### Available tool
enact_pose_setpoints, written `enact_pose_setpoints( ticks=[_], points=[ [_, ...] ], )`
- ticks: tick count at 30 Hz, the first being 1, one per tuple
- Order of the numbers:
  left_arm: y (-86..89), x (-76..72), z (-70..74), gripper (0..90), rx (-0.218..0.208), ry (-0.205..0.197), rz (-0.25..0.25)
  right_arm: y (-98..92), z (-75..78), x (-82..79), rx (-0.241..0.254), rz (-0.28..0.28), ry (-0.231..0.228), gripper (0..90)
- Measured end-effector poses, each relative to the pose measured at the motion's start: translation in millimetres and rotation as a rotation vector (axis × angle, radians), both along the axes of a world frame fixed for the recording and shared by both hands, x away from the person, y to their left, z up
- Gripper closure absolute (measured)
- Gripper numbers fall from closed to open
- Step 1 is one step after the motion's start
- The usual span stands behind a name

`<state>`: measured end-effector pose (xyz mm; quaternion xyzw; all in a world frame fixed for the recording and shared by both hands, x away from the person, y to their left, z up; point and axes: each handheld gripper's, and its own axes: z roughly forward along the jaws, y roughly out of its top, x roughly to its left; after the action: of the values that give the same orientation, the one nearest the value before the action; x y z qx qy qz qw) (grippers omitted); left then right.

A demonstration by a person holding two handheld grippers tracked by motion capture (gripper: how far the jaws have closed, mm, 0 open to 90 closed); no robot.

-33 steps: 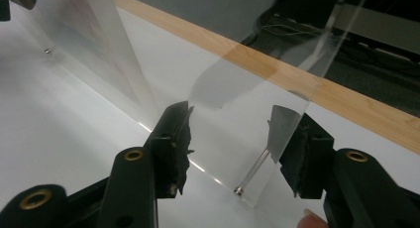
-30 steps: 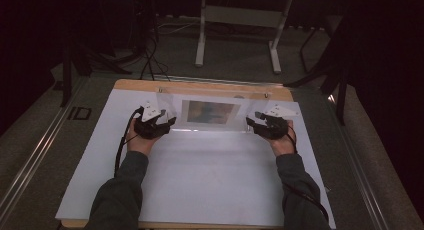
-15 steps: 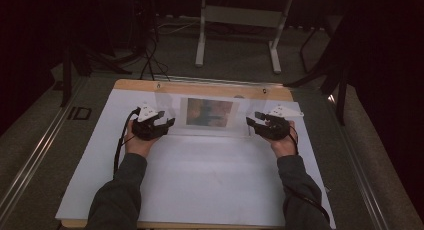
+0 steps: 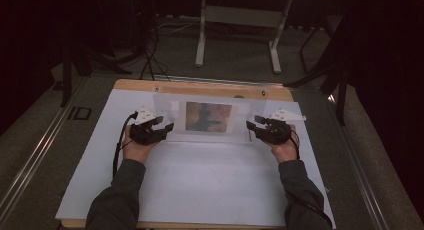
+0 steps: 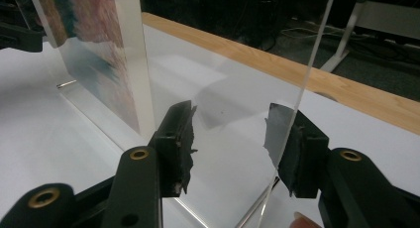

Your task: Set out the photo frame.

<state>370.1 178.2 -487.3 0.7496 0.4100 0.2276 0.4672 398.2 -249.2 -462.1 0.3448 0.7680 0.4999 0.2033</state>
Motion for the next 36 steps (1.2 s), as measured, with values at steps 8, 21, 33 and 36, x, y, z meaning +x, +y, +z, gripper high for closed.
enact_pose_setpoints(
  ticks=[8, 21, 33, 36],
  points=[
    [3.6, -7.3, 0.3, 46.7, -0.006, 0.014, 0.001, 1.5, -3.7, -7.6, 0.018, 0.007, 0.024, 52.7],
    [6.8, -14.7, -1.0, 46.3, -0.031, 0.018, 0.000, 0.6, -6.6, -18.8, 0.043, 0.013, 0.043, 54.4],
    [9.4, -21.6, -0.7, 46.1, -0.051, 0.021, 0.001, 0.5, -10.4, -27.4, 0.062, 0.019, 0.056, 54.9],
    [9.2, -23.1, 0.2, 46.2, -0.055, 0.024, 0.003, -0.5, -9.7, -27.4, 0.063, 0.023, 0.057, 54.9]
  ],
)
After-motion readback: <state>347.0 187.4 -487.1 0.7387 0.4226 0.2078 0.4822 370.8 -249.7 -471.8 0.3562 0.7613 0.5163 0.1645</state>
